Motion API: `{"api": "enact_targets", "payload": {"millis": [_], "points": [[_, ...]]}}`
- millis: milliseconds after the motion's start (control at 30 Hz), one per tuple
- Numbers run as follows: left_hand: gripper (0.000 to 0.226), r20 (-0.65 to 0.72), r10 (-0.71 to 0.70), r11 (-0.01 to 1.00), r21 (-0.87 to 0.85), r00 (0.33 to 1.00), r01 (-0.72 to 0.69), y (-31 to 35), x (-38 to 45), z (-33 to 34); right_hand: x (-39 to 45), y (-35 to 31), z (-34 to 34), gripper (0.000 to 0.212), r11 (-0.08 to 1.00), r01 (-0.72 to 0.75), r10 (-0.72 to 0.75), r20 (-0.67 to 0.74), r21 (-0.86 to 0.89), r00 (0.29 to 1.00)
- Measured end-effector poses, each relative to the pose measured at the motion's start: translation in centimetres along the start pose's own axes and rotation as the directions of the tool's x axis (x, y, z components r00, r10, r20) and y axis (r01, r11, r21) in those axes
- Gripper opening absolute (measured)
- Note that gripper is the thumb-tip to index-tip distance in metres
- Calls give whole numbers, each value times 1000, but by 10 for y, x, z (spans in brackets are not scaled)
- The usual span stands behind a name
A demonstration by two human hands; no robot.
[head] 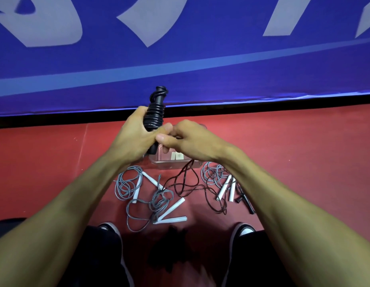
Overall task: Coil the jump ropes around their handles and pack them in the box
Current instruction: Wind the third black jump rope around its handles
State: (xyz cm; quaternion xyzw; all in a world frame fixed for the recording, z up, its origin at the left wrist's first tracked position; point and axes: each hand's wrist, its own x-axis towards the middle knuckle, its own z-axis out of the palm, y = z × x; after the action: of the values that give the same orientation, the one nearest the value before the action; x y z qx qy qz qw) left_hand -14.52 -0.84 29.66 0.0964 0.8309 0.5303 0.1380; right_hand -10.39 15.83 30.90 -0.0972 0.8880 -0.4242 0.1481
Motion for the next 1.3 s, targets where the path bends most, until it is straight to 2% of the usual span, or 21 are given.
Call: {"api": "enact_targets", "payload": {"millis": [100,133,200,267,333,433,500,633,733,800,867,1033,1167,1300], "points": [[86,31,-11,991,-133,999,15,3,-2,2,5,5,0,48,998,64,-62,-105,12,992],[85,34,-10,987,-160,999,15,4,-2,2,5,6,1,51,997,72,-72,-135,0,988],[56,27,-24,972,-231,999,30,9,-3,5,6,6,4,56,996,78,-85,-172,-45,981],[30,55,-66,924,-374,996,82,12,-3,8,8,9,5,55,993,65,-84,-196,-100,977],[23,87,-86,887,-448,992,116,13,-4,9,9,12,4,52,991,37,-65,-216,-132,974],[14,83,-17,913,-405,996,49,11,-5,6,9,15,1,46,990,-32,-5,-260,-136,966],[11,63,40,944,-330,997,-17,9,-6,4,8,17,1,50,983,-88,41,-272,-160,961],[32,-24,40,971,-237,999,-45,7,-7,5,1,14,2,65,927,-240,169,-249,-288,953],[50,-52,12,957,-288,999,-27,10,-10,7,-3,5,5,67,894,-295,204,-281,-337,938],[55,-57,12,963,-268,998,-26,10,-9,10,-3,2,8,64,901,-289,194,-296,-323,935],[47,-64,20,972,-232,998,-35,6,-6,12,0,1,10,62,918,-265,177,-295,-293,939],[43,-165,-4,978,-207,986,-30,0,2,8,4,3,3,57,977,-172,153,-149,-123,977],[46,-89,-77,957,-287,993,49,-2,5,8,1,6,-4,51,977,-203,201,-32,-64,979],[27,1,-48,932,-359,999,46,-9,8,5,0,4,-4,46,994,-101,98,-76,-36,992]]}}
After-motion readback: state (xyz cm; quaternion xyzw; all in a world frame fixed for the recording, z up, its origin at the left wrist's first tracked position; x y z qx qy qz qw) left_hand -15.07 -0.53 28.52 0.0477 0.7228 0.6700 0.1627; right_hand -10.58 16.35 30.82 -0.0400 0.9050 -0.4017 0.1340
